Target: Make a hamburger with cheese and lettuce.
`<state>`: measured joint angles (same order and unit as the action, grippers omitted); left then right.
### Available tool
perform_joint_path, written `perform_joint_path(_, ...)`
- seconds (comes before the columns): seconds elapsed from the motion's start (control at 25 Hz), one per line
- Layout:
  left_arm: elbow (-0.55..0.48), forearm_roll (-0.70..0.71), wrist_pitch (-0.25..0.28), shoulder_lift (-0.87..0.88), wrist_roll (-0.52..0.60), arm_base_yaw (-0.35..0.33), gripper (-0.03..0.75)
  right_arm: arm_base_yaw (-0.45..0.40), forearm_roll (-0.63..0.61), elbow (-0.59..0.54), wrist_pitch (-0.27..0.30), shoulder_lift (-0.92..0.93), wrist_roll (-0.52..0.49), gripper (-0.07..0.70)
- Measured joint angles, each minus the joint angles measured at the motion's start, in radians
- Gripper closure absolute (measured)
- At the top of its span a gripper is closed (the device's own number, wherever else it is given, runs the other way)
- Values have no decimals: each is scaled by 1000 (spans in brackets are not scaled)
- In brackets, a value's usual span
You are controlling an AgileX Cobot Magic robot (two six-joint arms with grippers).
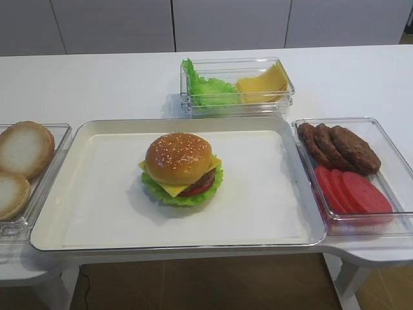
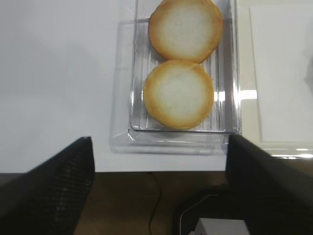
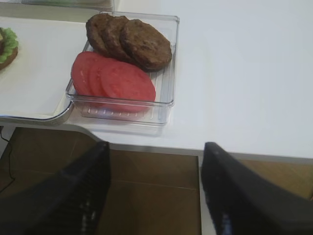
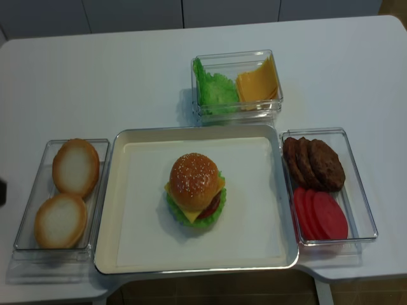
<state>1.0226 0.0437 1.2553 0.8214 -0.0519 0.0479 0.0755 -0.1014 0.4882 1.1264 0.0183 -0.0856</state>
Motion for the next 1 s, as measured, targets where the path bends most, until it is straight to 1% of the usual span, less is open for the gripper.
perform_joint_path(0.24,-129,0,5,-224,-21,0,93,0,0,0,0,0,0,185)
perform_joint_path(0.48,-220,0,10,-401,-29,0,94,0,0,0,0,0,-2,185)
perform_joint_path(0.76,-298,0,16,-582,-43,0,96,0,0,0,0,0,-4,185)
perform_joint_path(1.0,-343,0,21,-727,-45,0,96,0,0,0,0,0,-6,185)
